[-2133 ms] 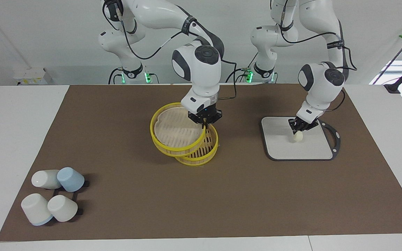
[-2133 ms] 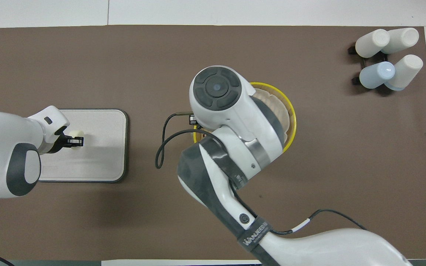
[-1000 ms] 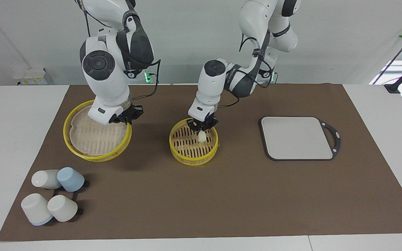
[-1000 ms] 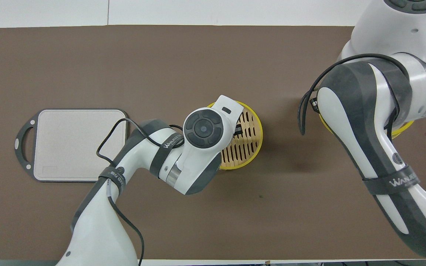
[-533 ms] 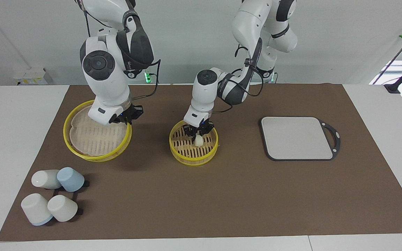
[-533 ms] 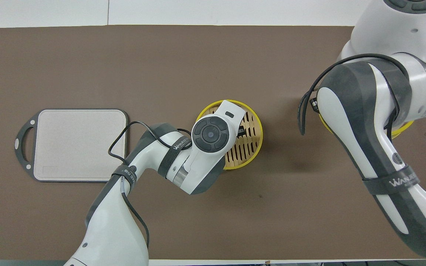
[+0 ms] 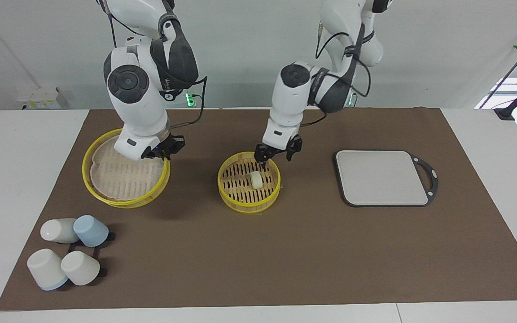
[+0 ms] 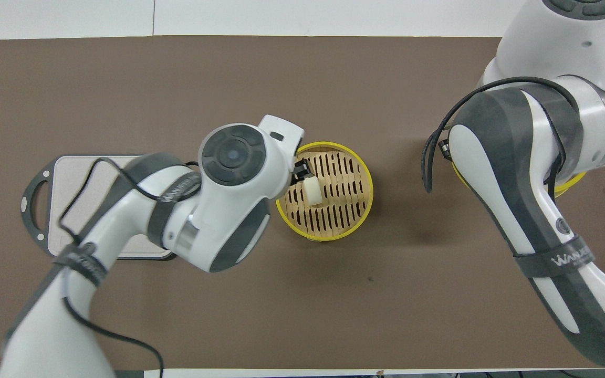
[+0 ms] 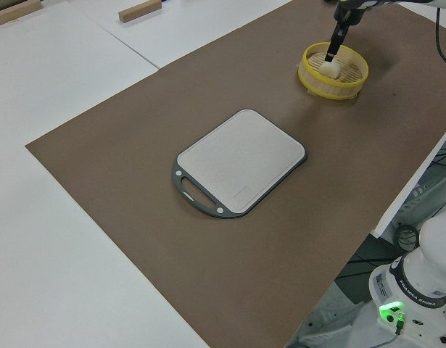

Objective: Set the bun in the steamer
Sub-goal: 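Lower the bun into the steamer, open the left gripper and withdraw, then bring the lid over the steamer with the right gripper while the left gripper retracts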

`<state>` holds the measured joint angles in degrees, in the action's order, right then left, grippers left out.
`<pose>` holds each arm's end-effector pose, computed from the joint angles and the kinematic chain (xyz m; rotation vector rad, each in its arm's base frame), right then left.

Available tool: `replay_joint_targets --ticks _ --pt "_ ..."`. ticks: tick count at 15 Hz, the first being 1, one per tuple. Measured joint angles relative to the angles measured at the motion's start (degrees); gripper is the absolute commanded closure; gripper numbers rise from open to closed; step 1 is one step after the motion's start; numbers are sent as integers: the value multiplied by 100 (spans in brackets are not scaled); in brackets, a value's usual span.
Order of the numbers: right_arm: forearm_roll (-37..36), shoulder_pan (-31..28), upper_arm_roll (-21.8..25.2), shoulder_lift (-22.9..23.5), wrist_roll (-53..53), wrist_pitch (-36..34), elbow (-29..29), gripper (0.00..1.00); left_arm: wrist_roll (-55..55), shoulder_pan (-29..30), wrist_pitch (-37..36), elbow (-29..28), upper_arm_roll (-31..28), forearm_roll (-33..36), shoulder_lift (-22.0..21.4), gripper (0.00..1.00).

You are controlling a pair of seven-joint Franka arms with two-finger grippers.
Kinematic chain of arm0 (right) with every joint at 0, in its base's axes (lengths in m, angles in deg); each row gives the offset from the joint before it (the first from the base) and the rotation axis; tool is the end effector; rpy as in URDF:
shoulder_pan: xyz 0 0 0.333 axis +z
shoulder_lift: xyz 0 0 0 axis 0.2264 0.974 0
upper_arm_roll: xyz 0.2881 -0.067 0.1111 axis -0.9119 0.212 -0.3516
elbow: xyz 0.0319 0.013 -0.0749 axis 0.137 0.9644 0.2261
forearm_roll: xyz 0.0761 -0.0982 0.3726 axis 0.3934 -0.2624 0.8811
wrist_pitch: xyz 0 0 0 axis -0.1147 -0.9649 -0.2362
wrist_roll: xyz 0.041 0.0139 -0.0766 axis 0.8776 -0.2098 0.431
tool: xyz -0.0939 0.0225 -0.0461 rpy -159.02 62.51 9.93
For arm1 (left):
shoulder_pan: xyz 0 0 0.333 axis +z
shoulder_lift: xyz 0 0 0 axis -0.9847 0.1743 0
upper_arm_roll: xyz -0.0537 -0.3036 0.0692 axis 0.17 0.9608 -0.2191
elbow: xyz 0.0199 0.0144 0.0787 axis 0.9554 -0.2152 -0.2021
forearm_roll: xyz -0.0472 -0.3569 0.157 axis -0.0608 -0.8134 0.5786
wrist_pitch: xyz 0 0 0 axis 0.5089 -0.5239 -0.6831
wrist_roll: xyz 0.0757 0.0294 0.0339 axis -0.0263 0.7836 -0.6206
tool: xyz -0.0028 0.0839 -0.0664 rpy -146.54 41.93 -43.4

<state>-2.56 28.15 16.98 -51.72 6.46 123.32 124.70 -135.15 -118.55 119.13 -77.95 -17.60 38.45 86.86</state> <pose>0.6114 0.1327 0.5068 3.0380 0.3720 -0.3742 0.5116 -0.3405 0.4697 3.0449 0.4216 0.0049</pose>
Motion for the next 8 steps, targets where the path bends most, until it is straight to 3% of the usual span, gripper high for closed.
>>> replay_joint_targets --ticks 2,4,8 --pt "245 127 -46 -1 -388 303 7 100 889 778 -822 5 -26 29 -629 0" --pt "468 634 -76 1 -1026 858 28 100 2080 1649 -1494 3 -55 33 -1099 0" --pt "533 1786 -114 102 -2406 1944 125 100 3864 2662 -2231 55 -67 52 -1484 0"
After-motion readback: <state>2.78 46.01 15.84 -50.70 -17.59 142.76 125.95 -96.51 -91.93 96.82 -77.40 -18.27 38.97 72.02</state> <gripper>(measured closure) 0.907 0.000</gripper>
